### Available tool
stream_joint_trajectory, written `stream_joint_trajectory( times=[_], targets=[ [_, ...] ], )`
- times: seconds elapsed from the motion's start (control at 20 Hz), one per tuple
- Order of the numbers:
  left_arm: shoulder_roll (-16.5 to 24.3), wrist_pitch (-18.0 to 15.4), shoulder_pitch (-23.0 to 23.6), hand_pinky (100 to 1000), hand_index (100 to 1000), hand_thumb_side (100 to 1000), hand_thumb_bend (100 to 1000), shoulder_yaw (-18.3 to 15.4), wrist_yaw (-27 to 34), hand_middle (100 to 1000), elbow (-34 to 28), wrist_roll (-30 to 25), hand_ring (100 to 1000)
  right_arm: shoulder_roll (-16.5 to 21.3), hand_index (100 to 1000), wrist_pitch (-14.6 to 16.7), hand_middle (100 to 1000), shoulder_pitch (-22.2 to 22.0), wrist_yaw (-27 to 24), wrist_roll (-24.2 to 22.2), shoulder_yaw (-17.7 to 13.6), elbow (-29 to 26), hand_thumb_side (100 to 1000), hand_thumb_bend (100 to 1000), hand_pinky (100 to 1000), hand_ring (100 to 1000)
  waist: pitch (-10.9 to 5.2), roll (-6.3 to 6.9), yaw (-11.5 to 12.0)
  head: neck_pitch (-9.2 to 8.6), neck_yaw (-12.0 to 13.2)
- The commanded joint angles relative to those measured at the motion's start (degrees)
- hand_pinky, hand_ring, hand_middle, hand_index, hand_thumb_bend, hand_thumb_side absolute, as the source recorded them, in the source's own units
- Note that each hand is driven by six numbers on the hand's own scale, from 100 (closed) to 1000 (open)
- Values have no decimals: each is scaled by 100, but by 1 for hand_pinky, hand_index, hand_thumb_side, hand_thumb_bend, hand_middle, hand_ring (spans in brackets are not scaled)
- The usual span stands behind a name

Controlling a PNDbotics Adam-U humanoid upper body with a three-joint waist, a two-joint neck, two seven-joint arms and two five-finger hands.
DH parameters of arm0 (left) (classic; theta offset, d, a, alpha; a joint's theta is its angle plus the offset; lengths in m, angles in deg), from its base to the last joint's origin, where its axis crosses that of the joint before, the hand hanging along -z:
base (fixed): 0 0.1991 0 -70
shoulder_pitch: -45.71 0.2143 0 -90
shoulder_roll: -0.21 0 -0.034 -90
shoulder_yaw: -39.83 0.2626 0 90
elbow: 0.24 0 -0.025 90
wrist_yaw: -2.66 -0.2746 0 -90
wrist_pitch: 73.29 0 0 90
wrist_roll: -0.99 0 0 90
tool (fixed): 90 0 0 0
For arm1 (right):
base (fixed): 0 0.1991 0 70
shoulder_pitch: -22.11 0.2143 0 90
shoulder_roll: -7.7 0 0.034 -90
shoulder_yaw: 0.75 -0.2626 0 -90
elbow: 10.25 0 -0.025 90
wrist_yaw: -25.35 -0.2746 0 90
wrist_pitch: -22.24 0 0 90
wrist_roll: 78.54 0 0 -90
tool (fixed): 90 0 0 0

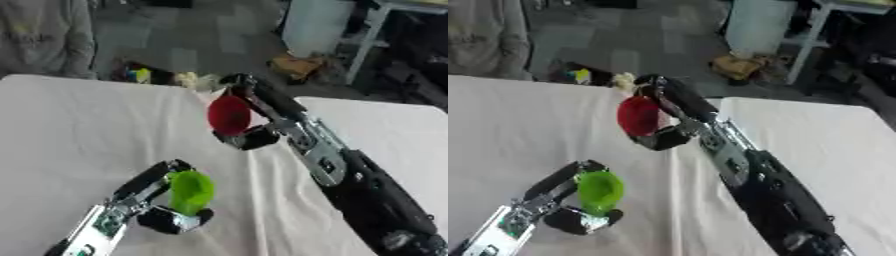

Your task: Pour the contents of one cup into another cup.

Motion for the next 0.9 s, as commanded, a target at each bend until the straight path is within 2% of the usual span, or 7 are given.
stream_joint_trajectory(
  times=[0.05,0.9],
  targets=[
    [-56,8,-130,463,538,393,195,-96,-14,411,-45,72,341,49,588,59,206,165,278,119,2,-226,100,100,870,843,-123,14,-36,-47,22],
    [-150,67,-266,464,538,390,190,-223,-20,409,59,178,339,15,665,355,247,237,1680,546,185,-853,100,100,857,804,-173,-21,-143,-34,78]
  ],
)
